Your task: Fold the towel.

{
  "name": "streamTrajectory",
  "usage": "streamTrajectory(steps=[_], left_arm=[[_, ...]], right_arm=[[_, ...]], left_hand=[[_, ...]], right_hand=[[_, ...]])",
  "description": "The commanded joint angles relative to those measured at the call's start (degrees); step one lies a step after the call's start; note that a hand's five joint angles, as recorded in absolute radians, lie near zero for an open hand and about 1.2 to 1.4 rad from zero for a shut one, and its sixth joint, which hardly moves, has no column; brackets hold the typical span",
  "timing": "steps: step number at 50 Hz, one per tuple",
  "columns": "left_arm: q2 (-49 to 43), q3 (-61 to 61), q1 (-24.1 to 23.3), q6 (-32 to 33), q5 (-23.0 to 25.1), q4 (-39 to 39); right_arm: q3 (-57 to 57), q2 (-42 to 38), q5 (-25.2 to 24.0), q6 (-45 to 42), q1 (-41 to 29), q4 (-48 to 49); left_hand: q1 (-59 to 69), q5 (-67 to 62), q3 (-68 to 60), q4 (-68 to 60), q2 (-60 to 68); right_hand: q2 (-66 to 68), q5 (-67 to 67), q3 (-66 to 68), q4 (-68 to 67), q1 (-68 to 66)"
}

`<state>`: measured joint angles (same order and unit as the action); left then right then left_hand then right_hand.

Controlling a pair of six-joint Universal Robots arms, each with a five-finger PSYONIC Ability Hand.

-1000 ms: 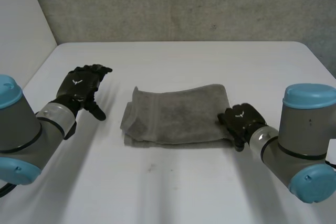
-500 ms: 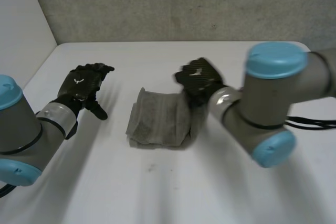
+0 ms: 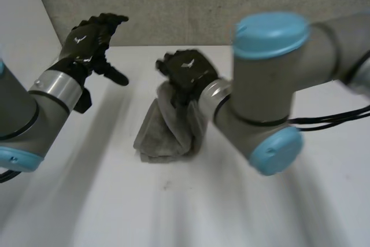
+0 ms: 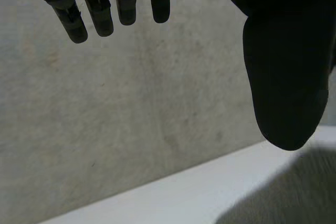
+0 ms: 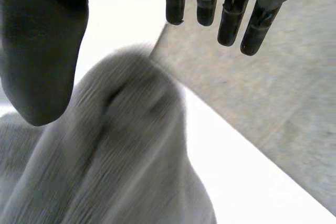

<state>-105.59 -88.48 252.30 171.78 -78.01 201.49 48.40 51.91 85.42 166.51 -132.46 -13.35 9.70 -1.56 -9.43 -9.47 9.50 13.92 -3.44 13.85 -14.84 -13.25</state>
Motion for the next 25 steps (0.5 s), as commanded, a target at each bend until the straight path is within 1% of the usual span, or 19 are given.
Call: streamTrajectory(steps=[1,2,4,5,7,10,19,25], left_arm=[[-5.5,5.1,-5.4,-1.5,-0.5,-0.7],[-5.5,5.1,-5.4,-1.5,-0.5,-0.7],[-8.6,6.3,-7.2,-2.3,-0.5,-1.5],[-8.6,6.3,-7.2,-2.3,-0.5,-1.5],[-11.4,7.3,-8.4,-2.5,-0.7,-1.8],[-12.5,7.6,-8.8,-2.5,-0.7,-1.8],[-20.3,10.7,-11.4,-2.5,-0.6,-2.4],[-24.8,10.6,-11.7,-1.3,-0.9,-4.9]], right_arm=[[7.8,6.8,-0.7,3.6,5.2,0.2],[7.8,6.8,-0.7,3.6,5.2,0.2],[9.8,6.7,-0.8,3.7,6.6,0.1],[9.8,6.7,-0.8,3.7,6.6,0.1],[11.4,5.8,-1.0,3.6,7.2,0.3],[11.7,5.0,-1.0,3.6,7.3,0.3],[11.0,-1.2,-0.6,4.0,7.7,0.6],[9.9,-6.7,-0.6,8.9,7.7,2.5]], left_hand=[[0.7,1.2,-1.0,-0.9,0.9],[0.7,1.2,-1.0,-0.9,0.9],[0.7,1.2,-1.0,-0.9,0.9],[0.7,1.2,-1.0,-0.9,0.9],[0.9,1.0,-1.1,-1.1,1.0],[0.9,1.0,-1.1,-1.1,1.0],[1.7,0.2,-2.0,-1.9,1.9],[3.0,-1.2,-3.3,-3.3,3.2]], right_hand=[[-3.9,3.4,-3.9,4.8,3.2],[-3.9,3.4,-3.9,4.8,3.2],[-3.9,3.4,-3.9,4.8,3.2],[-3.9,3.4,-3.9,4.8,3.2],[-3.9,3.4,-3.9,4.8,3.2],[-3.9,3.4,-3.9,4.8,3.2],[-3.9,3.4,-3.9,4.8,3.2],[-3.9,3.4,-3.9,4.8,3.2]])
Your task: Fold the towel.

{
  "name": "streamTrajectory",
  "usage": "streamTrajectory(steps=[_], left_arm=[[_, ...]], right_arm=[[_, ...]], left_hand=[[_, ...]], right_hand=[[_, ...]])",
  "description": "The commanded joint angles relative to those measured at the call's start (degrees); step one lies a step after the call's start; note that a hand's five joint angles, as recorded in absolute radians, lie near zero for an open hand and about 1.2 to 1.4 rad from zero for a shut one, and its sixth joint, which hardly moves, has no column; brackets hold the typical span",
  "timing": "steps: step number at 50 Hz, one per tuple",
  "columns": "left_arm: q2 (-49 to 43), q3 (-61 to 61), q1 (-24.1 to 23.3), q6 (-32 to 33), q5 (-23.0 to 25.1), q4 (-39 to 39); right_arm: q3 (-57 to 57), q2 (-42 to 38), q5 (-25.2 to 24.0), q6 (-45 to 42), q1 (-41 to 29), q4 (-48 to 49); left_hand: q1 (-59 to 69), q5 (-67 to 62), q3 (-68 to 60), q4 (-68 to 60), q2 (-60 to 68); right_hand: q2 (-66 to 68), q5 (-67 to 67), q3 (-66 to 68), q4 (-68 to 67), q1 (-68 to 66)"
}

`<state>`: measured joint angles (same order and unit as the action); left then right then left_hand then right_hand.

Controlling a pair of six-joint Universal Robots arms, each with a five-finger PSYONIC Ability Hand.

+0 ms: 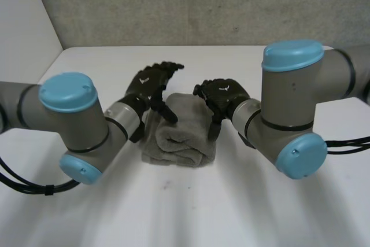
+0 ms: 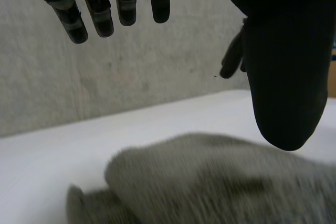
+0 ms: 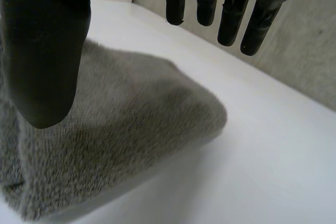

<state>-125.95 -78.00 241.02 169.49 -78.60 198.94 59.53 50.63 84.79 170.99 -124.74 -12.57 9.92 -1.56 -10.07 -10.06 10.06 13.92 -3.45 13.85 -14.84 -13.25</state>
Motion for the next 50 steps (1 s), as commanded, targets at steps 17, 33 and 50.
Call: streamTrajectory(steps=[17,33,50], left_arm=[[0.1,-3.0,0.7,8.8,-4.4,-4.9],[23.5,3.0,3.8,5.7,-4.6,-15.6],[26.6,9.8,6.5,5.0,-4.5,-31.9]], right_arm=[[-6.2,-4.3,0.6,6.1,-0.6,1.2],[0.9,23.2,10.3,5.3,10.1,1.0],[5.0,28.1,8.7,2.0,14.4,-1.1]], left_hand=[[2.5,-0.8,-2.3,-2.3,2.3],[1.8,-0.2,-1.7,-1.7,1.7],[1.5,0.2,-1.3,-1.3,1.3]], right_hand=[[-3.9,3.4,-3.9,4.8,3.2],[-3.9,3.4,-3.9,4.8,3.2],[-3.9,3.4,-3.9,4.8,3.2]])
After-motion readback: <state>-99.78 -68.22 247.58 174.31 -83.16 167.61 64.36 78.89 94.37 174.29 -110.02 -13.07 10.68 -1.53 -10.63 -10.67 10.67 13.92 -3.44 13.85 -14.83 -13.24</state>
